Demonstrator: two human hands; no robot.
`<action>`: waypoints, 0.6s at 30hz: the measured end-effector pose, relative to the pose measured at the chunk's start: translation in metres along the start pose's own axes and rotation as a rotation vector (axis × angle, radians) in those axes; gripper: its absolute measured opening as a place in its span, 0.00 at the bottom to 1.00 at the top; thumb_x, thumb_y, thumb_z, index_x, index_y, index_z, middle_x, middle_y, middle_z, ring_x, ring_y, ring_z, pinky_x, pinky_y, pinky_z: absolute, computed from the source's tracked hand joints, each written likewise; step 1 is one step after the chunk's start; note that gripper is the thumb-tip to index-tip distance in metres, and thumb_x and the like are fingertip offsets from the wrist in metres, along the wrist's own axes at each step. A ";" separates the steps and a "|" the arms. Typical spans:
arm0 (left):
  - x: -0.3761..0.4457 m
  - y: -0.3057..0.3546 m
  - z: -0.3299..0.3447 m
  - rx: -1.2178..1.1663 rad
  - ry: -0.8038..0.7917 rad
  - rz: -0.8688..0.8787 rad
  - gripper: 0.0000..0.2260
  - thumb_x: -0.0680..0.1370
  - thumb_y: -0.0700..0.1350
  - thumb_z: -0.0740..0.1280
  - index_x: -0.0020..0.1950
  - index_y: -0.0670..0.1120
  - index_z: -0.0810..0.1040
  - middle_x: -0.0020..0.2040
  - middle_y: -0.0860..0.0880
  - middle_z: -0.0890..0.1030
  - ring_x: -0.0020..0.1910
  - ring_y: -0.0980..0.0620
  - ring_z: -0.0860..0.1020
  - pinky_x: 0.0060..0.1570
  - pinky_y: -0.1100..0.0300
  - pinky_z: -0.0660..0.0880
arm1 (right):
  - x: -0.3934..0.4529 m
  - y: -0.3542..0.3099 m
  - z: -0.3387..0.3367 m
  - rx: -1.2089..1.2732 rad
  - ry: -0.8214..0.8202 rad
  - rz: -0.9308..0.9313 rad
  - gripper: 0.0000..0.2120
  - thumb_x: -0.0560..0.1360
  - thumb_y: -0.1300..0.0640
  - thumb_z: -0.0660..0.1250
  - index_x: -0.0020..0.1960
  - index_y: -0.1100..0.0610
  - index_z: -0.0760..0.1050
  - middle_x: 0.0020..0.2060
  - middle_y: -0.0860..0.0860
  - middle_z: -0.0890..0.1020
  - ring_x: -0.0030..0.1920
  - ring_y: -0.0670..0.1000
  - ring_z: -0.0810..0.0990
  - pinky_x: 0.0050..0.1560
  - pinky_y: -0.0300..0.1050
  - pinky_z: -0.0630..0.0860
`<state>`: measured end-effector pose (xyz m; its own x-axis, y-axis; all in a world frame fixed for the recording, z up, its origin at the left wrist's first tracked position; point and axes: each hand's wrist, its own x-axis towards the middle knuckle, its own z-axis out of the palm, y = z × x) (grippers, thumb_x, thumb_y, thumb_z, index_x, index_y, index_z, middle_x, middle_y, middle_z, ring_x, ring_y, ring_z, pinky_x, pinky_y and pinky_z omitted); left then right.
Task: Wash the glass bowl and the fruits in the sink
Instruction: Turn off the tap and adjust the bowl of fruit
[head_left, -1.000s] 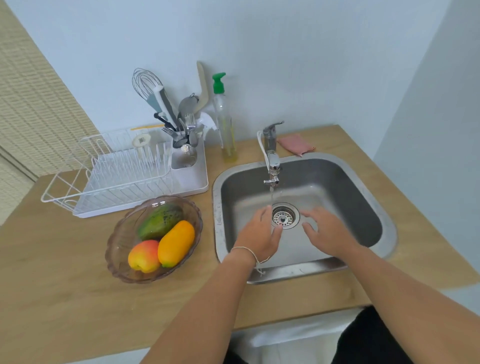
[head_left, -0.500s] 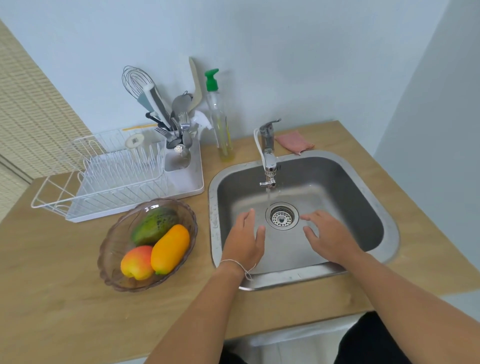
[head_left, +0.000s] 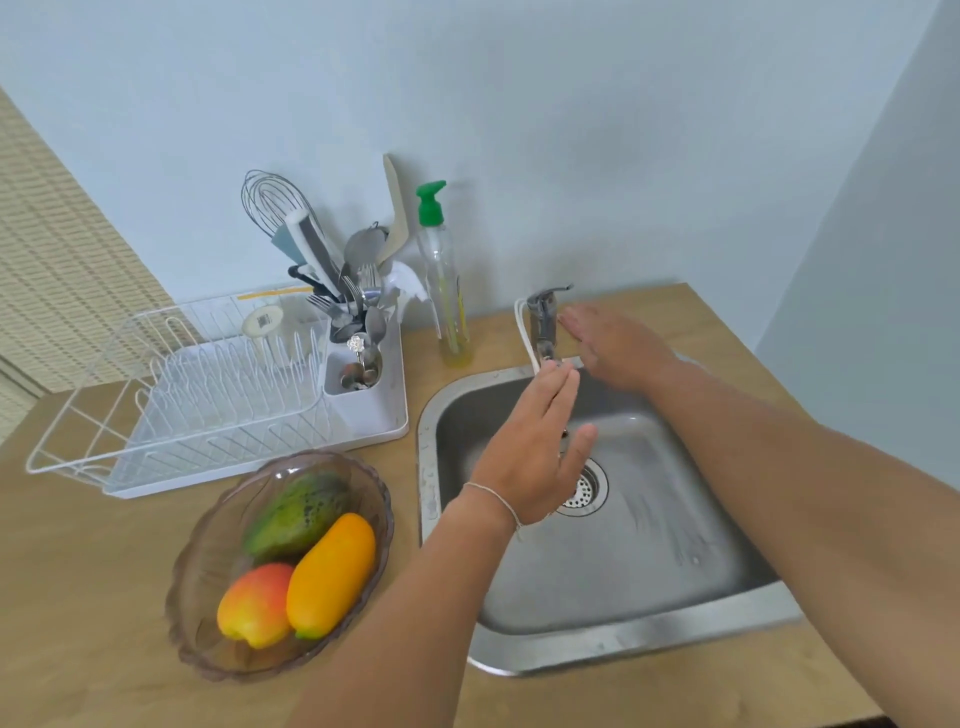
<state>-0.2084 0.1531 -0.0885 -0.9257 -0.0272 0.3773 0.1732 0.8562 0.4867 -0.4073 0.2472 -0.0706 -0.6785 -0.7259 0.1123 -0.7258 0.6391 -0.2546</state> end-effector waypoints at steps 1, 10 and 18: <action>0.000 -0.002 -0.001 0.010 0.003 0.023 0.27 0.85 0.50 0.57 0.80 0.39 0.57 0.81 0.45 0.58 0.81 0.51 0.50 0.79 0.57 0.49 | 0.012 -0.003 -0.003 -0.030 0.001 0.003 0.20 0.80 0.58 0.57 0.71 0.57 0.69 0.70 0.56 0.74 0.70 0.60 0.72 0.67 0.57 0.73; 0.000 -0.008 0.002 -0.057 0.018 0.045 0.26 0.84 0.49 0.55 0.80 0.38 0.58 0.80 0.45 0.60 0.81 0.49 0.51 0.79 0.49 0.52 | 0.053 -0.010 -0.008 -0.088 -0.068 0.059 0.29 0.81 0.54 0.61 0.78 0.65 0.59 0.78 0.60 0.64 0.76 0.63 0.66 0.74 0.58 0.66; 0.000 -0.009 0.006 -0.089 0.043 0.043 0.25 0.84 0.46 0.58 0.79 0.37 0.59 0.80 0.43 0.61 0.81 0.47 0.54 0.77 0.45 0.56 | 0.042 -0.005 -0.004 -0.106 -0.035 0.063 0.17 0.81 0.58 0.60 0.66 0.66 0.72 0.68 0.62 0.75 0.68 0.65 0.74 0.68 0.59 0.71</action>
<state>-0.2114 0.1485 -0.0974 -0.9016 -0.0149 0.4323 0.2437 0.8082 0.5361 -0.4324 0.2144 -0.0610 -0.7203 -0.6905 0.0656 -0.6908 0.7057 -0.1571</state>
